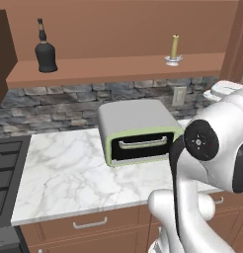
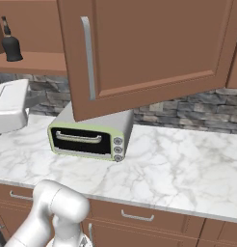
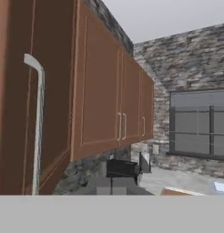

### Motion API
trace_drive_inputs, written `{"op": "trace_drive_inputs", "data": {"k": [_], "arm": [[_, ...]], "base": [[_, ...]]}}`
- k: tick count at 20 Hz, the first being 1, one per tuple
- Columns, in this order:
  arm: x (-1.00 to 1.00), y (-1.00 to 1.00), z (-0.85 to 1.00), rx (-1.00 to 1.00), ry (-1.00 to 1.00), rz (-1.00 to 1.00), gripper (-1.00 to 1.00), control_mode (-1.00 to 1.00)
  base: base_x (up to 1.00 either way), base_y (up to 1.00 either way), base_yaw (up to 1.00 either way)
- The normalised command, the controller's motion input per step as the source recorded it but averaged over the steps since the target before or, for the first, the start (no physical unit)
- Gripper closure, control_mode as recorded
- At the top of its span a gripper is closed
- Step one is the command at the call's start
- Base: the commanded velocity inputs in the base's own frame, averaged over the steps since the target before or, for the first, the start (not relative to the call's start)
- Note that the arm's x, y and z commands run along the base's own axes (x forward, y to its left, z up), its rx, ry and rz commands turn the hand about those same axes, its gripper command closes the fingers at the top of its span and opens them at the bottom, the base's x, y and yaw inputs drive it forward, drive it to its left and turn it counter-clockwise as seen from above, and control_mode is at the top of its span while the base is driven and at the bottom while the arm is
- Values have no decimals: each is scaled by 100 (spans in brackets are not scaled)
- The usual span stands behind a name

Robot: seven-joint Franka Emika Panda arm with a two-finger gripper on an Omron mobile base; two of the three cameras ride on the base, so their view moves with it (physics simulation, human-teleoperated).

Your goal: Get the candle and the liquor from the cabinet and move them to the dining counter.

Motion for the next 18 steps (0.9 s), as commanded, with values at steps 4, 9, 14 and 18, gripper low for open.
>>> {"op": "trace_drive_inputs", "data": {"k": [4, 9, 14, 18], "arm": [[60, 47, 0, 8, -11, -23, 100, -100], [54, 57, 0, 1, -7, -21, 100, -100], [63, 32, 3, 0, 0, -13, -100, -100], [65, -2, 0, 0, 0, -14, -100, -100]], "base": [[0, 0, 0], [0, 0, 0], [0, 0, 0], [0, 0, 0]]}}
